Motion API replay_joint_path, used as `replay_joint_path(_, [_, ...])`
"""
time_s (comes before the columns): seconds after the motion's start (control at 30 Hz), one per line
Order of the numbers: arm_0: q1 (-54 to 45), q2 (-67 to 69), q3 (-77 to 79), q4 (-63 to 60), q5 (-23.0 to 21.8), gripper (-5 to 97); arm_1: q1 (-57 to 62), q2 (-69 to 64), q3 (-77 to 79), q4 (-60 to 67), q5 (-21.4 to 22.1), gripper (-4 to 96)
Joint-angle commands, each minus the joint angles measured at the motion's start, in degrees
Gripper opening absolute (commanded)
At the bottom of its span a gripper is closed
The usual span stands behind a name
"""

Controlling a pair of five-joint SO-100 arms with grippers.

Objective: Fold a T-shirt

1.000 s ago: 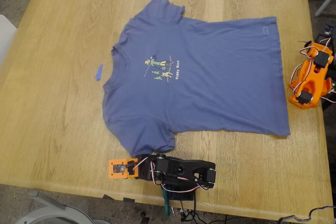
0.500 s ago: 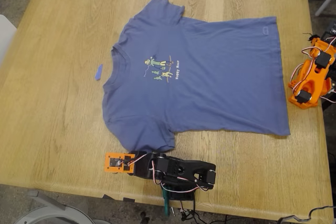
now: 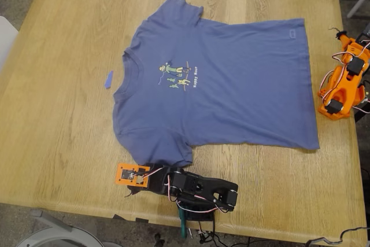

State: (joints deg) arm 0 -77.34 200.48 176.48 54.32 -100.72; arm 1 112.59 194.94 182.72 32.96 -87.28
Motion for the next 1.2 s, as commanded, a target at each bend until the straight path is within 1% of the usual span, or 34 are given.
replay_joint_path(0.0, [0.26, 6.42, -0.88, -2.02, -0.35, 31, -0.53, 0.26, 1.14, -2.11, 0.7, 42.4])
replay_joint_path(0.2, [0.44, 6.42, -0.88, -3.6, 0.62, 45, -3.25, 0.26, 2.2, -3.34, 1.05, 48.3])
replay_joint_path(0.37, [2.02, 6.42, -0.88, -5.36, 1.32, 51, -4.75, 0.26, 2.99, -4.31, 1.32, 48.9])
replay_joint_path(0.5, [3.87, 6.42, -0.88, -8.09, 3.43, 55, -4.13, 0.26, 3.43, -4.92, 1.76, 51.5])
replay_joint_path(0.53, [4.04, 6.42, -0.88, -8.53, 4.57, 56, -3.87, 0.26, 3.43, -4.92, 1.76, 52.1])
replay_joint_path(0.67, [5.01, 6.42, -0.88, -9.76, 8.7, 58, -2.81, 0.26, 1.93, -2.11, 1.85, 53.7])
replay_joint_path(0.77, [7.12, 6.42, -0.88, -12.57, 10.99, 59, -1.93, 0.26, 0.35, 0.7, 1.93, 56.0])
replay_joint_path(0.83, [9.23, 6.42, -0.88, -14.59, 11.69, 59, -1.67, 0.26, -0.97, 3.08, 1.93, 56.7])
replay_joint_path(0.93, [11.51, 6.33, -0.88, -19.25, 14.85, 54, -2.2, 0.26, -2.72, 5.1, 2.11, 56.9])
replay_joint_path(1.17, [12.22, 6.33, -0.88, -24.87, 15.38, 51, -4.39, 0.26, -4.57, 6.68, 2.9, 56.6])
